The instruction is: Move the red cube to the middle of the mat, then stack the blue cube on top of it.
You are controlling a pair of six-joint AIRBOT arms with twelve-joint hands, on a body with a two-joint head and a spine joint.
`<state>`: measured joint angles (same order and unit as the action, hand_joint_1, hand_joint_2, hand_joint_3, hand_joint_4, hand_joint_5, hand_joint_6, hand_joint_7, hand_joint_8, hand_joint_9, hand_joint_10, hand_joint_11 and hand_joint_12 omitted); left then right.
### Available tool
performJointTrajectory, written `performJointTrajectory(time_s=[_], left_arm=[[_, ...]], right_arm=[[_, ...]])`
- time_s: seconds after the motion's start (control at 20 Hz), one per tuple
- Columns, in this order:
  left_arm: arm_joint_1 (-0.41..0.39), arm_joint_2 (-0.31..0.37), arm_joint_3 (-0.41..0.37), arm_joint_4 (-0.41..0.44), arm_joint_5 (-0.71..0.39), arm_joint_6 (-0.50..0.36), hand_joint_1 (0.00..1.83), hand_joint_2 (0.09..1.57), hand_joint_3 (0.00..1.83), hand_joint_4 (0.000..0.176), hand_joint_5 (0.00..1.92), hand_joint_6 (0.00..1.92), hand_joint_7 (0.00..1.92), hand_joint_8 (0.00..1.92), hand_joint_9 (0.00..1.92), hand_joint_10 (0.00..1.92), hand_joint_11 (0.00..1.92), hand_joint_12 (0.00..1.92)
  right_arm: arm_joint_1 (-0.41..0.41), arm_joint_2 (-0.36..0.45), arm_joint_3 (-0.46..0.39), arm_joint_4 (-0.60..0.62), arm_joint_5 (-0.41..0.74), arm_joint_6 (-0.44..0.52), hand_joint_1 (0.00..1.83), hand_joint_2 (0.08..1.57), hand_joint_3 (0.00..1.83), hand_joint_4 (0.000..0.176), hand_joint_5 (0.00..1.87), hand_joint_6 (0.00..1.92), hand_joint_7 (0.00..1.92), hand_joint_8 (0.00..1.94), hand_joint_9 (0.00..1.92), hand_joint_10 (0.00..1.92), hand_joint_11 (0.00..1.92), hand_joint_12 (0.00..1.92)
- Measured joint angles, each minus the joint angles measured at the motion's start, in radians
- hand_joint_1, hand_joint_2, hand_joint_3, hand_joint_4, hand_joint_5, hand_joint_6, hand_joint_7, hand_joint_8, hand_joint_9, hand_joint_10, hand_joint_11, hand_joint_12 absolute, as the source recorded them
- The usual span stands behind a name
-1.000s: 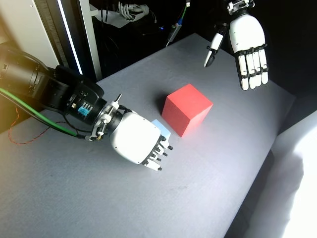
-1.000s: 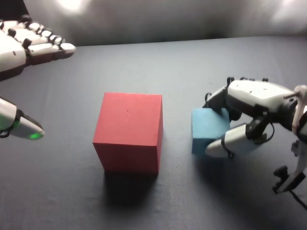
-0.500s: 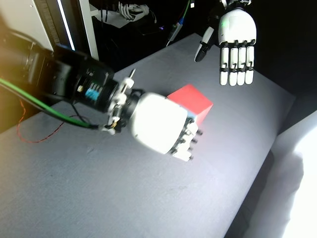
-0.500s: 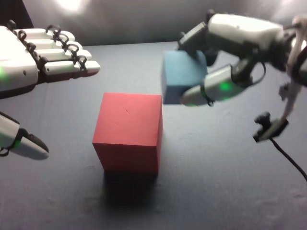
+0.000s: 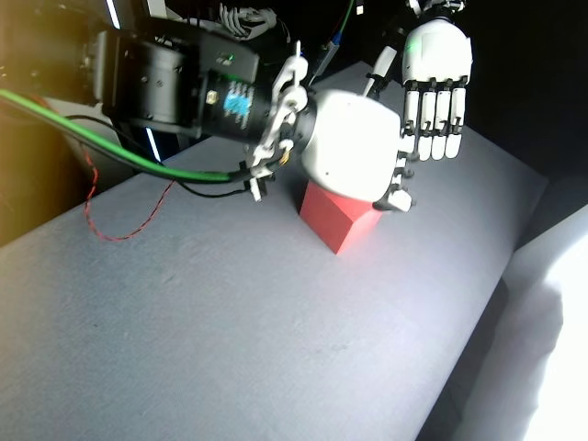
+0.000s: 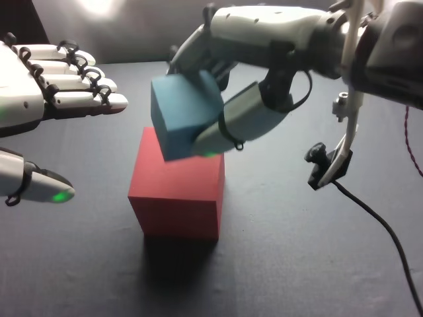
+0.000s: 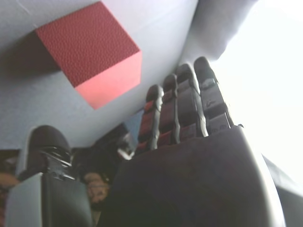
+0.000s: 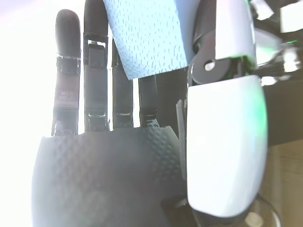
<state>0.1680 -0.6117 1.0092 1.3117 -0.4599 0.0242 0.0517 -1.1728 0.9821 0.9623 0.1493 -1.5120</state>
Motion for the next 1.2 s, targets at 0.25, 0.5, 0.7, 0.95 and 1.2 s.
performJointTrajectory(time_s=[0.25, 0.5, 0.7, 0.95, 1.2], left_arm=[[0.006, 0.000, 0.014, 0.043, -0.004, -0.034, 0.19, 1.16, 0.00, 0.000, 0.08, 0.00, 0.09, 0.00, 0.11, 0.00, 0.00, 0.22], [0.011, 0.000, 0.032, 0.039, 0.002, -0.035, 0.25, 1.13, 0.00, 0.000, 0.10, 0.00, 0.10, 0.00, 0.10, 0.00, 0.00, 0.17], [0.011, 0.000, 0.038, 0.034, 0.000, -0.037, 0.25, 1.14, 0.00, 0.000, 0.10, 0.00, 0.11, 0.01, 0.12, 0.00, 0.00, 0.24], [0.011, 0.000, 0.038, 0.032, 0.000, -0.037, 0.22, 1.14, 0.00, 0.000, 0.09, 0.00, 0.10, 0.00, 0.10, 0.00, 0.00, 0.21], [0.011, 0.000, 0.038, 0.031, 0.001, -0.037, 0.24, 1.13, 0.00, 0.000, 0.09, 0.00, 0.09, 0.00, 0.08, 0.00, 0.00, 0.17]], right_arm=[[-0.005, -0.048, 0.051, -0.003, -0.027, -0.034, 1.23, 1.11, 0.00, 0.000, 1.05, 0.79, 0.96, 1.12, 0.87, 0.61, 0.45, 1.20], [-0.013, -0.082, 0.091, 0.002, -0.029, -0.048, 1.22, 1.11, 0.00, 0.005, 1.02, 0.85, 0.97, 1.08, 0.86, 0.61, 0.44, 1.20], [-0.030, -0.088, 0.093, 0.004, 0.002, -0.054, 1.23, 1.11, 0.00, 0.000, 1.06, 0.81, 0.96, 1.09, 0.86, 0.62, 0.44, 1.23], [-0.045, -0.096, 0.093, 0.005, 0.004, -0.052, 1.22, 1.13, 0.00, 0.009, 1.00, 0.91, 0.93, 1.13, 0.84, 0.60, 0.40, 1.23], [-0.045, -0.097, 0.092, 0.005, 0.011, -0.042, 1.10, 1.05, 0.00, 0.000, 0.83, 0.49, 0.87, 0.48, 0.75, 0.44, 0.25, 1.27]])
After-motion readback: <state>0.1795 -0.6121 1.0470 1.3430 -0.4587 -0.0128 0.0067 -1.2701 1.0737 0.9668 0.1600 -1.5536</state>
